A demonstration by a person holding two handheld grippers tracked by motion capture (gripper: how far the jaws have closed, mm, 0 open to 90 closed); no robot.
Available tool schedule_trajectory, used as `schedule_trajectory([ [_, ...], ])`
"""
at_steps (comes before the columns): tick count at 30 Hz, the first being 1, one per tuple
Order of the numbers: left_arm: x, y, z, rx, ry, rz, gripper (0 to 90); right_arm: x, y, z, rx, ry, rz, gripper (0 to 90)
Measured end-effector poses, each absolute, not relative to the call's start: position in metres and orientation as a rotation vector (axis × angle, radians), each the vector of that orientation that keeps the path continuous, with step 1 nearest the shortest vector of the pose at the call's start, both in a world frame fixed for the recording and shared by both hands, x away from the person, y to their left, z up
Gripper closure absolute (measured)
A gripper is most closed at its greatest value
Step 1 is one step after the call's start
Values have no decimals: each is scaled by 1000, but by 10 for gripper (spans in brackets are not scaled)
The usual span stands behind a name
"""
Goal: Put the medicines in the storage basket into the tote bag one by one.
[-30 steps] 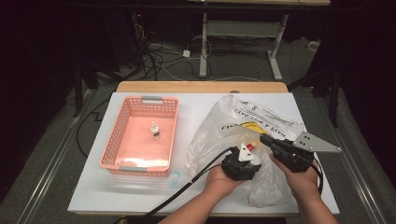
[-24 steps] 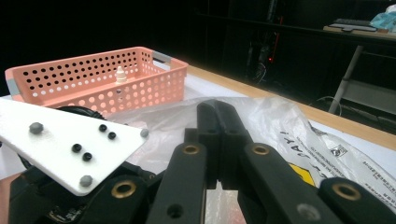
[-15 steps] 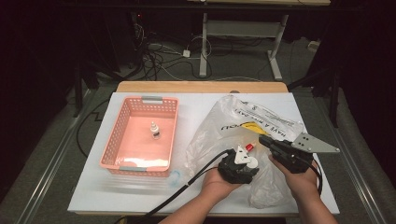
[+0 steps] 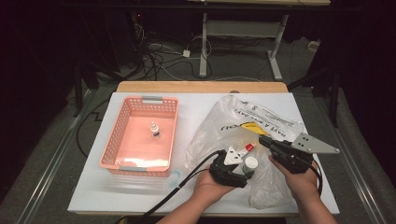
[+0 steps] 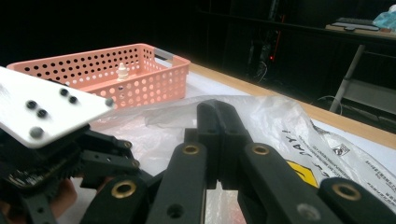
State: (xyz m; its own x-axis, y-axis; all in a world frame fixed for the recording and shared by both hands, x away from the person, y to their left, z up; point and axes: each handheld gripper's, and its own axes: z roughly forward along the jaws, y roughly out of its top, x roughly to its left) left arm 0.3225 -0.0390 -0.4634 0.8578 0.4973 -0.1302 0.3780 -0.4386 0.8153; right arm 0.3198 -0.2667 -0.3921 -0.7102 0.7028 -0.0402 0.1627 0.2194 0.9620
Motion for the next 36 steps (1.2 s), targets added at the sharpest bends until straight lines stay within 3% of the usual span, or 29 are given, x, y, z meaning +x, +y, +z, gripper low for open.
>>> schedule_trajectory([
  [10,313,-16,-455,2043,650,141,148,320,-268,-392,808,2020,1507,900],
  [17,302,-3,-442,2032,640,130,4,321,-269,-393,810,2019,1502,900],
  [27,286,17,-427,2030,603,100,0,320,-268,-393,810,2019,1506,900],
  [36,284,48,-413,2001,640,154,0,320,-268,-394,821,2022,1501,900],
])
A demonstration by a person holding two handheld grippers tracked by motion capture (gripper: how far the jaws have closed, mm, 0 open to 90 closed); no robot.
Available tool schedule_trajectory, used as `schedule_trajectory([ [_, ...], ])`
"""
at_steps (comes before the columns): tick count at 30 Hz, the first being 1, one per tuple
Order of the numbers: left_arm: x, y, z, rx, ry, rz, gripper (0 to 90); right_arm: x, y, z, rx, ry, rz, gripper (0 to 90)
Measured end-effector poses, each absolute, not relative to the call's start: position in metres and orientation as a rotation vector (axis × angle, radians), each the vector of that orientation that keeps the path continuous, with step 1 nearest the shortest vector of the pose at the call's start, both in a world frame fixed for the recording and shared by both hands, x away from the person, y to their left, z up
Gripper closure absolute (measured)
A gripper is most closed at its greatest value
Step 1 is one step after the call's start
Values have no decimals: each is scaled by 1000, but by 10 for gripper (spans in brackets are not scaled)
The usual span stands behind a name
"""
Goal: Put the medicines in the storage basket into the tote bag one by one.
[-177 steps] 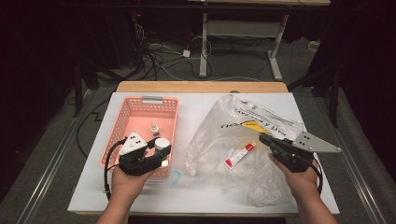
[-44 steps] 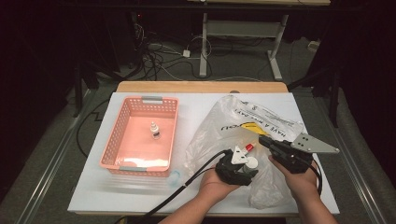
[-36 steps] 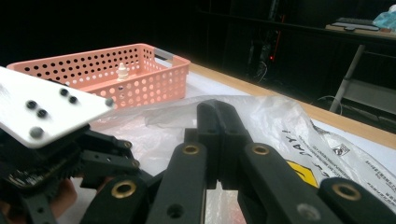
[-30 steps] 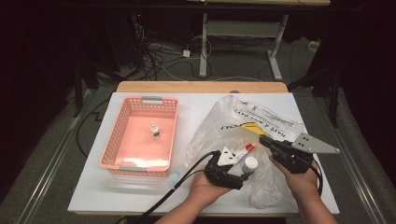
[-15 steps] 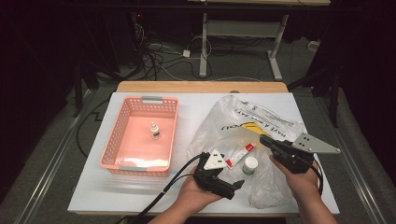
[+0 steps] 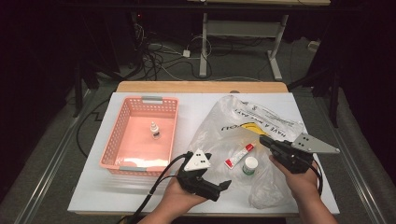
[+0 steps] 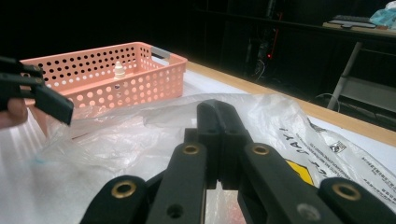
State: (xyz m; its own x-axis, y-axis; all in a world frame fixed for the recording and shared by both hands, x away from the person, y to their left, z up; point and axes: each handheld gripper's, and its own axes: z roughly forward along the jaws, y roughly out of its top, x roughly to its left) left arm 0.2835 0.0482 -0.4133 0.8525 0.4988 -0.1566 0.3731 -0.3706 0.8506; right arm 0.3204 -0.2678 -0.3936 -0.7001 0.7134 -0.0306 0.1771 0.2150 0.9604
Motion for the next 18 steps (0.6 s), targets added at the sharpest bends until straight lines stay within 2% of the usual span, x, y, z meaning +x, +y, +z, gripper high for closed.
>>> schedule_trajectory([
  [18,300,130,-405,1922,855,341,0,320,-269,-393,821,2017,1502,900],
])
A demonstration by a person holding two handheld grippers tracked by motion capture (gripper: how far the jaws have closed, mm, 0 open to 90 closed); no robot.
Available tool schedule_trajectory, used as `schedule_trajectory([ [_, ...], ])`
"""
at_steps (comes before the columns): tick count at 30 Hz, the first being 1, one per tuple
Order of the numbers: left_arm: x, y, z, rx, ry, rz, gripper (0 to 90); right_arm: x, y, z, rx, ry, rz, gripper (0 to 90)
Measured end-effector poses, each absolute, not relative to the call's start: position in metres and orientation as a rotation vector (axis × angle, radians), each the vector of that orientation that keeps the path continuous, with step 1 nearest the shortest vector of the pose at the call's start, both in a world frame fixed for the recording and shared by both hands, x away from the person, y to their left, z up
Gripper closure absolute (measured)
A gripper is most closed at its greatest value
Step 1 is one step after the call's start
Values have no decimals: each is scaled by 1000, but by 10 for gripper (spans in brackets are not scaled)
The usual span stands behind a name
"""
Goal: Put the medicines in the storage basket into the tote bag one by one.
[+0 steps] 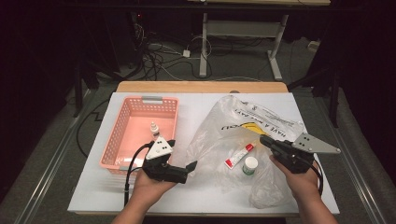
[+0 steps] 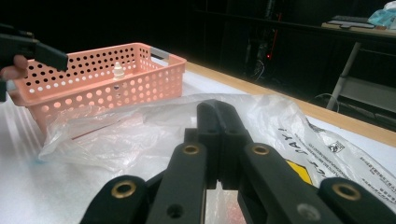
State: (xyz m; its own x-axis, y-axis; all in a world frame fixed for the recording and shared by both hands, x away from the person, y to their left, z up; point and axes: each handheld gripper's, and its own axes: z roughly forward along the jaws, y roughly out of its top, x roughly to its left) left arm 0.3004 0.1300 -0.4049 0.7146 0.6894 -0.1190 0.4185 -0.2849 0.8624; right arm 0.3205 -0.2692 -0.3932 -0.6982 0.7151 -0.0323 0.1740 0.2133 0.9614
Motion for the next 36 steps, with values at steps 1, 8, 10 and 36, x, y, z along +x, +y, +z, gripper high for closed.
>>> schedule_trajectory([
  [1,302,136,-405,1915,870,345,0,320,-269,-393,821,2017,1502,900],
  [8,308,160,-405,1885,943,379,0,321,-271,-394,822,2017,1507,900],
  [10,310,166,-406,1880,963,392,0,321,-271,-394,823,2013,1508,900],
  [36,327,215,-408,1832,1152,498,0,321,-273,-393,832,2008,1510,900],
])
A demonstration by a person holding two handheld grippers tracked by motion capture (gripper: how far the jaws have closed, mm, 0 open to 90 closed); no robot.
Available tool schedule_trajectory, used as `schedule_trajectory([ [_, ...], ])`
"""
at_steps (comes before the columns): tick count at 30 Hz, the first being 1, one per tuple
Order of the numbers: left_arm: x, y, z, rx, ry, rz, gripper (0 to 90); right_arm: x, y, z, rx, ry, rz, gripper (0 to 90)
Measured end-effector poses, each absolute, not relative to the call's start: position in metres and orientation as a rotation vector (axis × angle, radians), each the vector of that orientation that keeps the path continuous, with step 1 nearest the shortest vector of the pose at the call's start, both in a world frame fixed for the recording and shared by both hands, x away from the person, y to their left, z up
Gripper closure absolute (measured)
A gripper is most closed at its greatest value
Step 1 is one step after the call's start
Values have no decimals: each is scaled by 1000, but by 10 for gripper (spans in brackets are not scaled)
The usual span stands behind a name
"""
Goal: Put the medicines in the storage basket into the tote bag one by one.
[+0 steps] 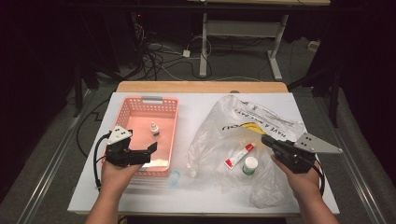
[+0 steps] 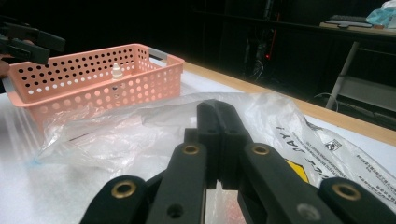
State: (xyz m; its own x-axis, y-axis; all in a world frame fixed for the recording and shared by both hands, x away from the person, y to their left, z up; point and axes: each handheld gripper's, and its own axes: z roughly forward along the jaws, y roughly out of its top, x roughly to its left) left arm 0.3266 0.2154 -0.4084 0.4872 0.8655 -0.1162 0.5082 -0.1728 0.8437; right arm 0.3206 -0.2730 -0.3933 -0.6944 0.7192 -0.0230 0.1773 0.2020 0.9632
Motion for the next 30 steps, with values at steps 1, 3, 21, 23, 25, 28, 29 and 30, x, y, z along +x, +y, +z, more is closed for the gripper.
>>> schedule_trajectory([
  [1,330,215,-407,1825,1156,495,0,321,-273,-393,832,2007,1510,900],
  [3,338,214,-405,1825,1174,497,0,321,-273,-394,825,2012,1508,900],
  [21,413,211,-416,1929,1273,413,377,322,-271,-394,828,2018,1505,900],
  [23,418,211,-421,1938,1290,388,438,322,-271,-394,831,2017,1505,900],
  [25,423,210,-426,1966,1301,366,520,322,-272,-394,825,2015,1506,900],
  [28,425,209,-428,1976,1303,347,599,322,-273,-393,825,2011,1505,900],
  [29,424,208,-428,1990,1300,357,622,322,-274,-393,832,2006,1512,900],
  [30,424,207,-429,1997,1297,365,643,322,-274,-393,834,2004,1514,900],
])
